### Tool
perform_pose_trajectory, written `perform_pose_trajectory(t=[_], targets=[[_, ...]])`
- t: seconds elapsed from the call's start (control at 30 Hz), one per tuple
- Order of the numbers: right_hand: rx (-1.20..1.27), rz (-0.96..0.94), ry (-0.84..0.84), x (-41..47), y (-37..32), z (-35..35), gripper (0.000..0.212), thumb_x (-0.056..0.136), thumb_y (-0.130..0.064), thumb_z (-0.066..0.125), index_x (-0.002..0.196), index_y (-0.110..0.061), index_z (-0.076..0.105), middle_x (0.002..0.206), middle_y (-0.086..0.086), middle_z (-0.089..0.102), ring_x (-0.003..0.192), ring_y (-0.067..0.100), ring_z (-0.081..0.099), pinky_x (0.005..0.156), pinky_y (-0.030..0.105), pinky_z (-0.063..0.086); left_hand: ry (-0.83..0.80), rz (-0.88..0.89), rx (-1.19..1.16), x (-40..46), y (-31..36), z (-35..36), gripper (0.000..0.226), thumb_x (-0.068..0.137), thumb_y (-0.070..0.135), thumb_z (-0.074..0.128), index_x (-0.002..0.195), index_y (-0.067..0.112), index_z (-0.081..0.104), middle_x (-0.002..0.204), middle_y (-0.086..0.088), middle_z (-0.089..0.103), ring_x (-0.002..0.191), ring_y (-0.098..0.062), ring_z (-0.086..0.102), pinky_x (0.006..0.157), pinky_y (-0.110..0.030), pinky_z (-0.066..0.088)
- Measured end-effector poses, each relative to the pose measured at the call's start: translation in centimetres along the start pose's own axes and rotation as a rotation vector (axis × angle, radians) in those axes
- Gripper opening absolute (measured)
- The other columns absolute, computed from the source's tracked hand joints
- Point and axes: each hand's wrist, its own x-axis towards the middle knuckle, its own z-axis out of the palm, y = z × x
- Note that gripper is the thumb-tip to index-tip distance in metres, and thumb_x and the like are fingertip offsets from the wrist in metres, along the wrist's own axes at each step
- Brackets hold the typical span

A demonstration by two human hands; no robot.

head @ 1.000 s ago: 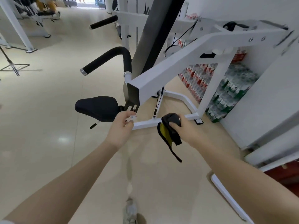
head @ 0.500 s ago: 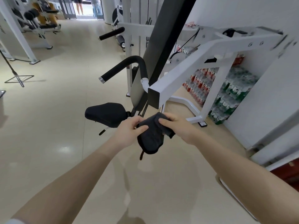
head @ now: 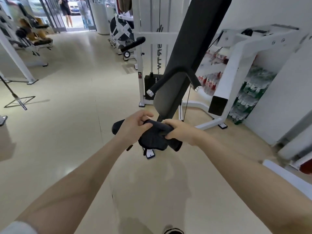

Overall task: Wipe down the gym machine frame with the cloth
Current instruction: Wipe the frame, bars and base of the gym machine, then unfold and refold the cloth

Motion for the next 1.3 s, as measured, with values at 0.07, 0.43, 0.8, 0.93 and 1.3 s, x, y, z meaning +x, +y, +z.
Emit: perform_pose_trajectory(t=[0.07,0.43,0.8,0.93,1.3], targets=[[-0.072,-0.025,0.028,2.3,-1.1,1.2,0.03,0.08,0.001,0.06,0.092,-0.025,0.054,0.085,-0.006,0.056,0.088,0.016,0.054,0.079,0.031,0.046,0.006,0.01,0.031,0.9,-1.2,-2.2,0.02,0.086,0.009,0.058,0.098,0.025,0.061,0.068,0.01,0.052,0.058,-0.004,0.045,0.055,-0.014,0.035],[0.169,0.023,0.074,22.4,-5.9,9.6,0.041,0.084,-0.008,0.064,0.117,-0.004,0.041,0.098,0.006,0.055,0.089,0.02,0.055,0.07,0.022,0.049,-0.005,-0.011,0.003,12.2,-12.7,-15.0,0.028,0.089,0.002,0.046,0.083,0.029,0.055,0.089,0.008,0.063,0.086,-0.014,0.058,0.08,-0.026,0.044],[0.324,0.028,0.171,44.5,-15.0,6.3,0.013,0.09,-0.022,0.059,0.096,-0.011,0.055,0.096,0.012,0.06,0.092,0.023,0.058,0.085,0.036,0.047,0.023,-0.081,0.019,28.9,-20.8,-29.8,0.018,0.085,0.009,0.057,0.096,0.024,0.061,0.097,0.003,0.063,0.082,-0.016,0.06,0.072,-0.021,0.046],[0.159,0.008,0.302,50.6,-15.9,6.9,0.009,0.092,-0.016,0.055,0.09,-0.008,0.054,0.082,0.007,0.055,0.081,0.02,0.054,0.072,0.033,0.044,-0.065,-0.093,0.109,34.0,-25.2,-32.4,0.012,0.087,0.017,0.057,0.094,0.025,0.064,0.09,0.01,0.063,0.079,-0.008,0.059,0.068,-0.017,0.043],[0.214,0.106,0.445,73.7,-22.5,6.8,0.006,0.084,-0.014,0.065,0.082,-0.014,0.059,0.085,0.01,0.061,0.083,0.024,0.061,0.074,0.037,0.051,-0.321,-0.186,-0.012,51.7,-39.8,-47.3,0.02,0.091,0.023,0.054,0.084,0.006,0.062,0.075,-0.004,0.053,0.069,-0.014,0.046,0.062,-0.022,0.034]])
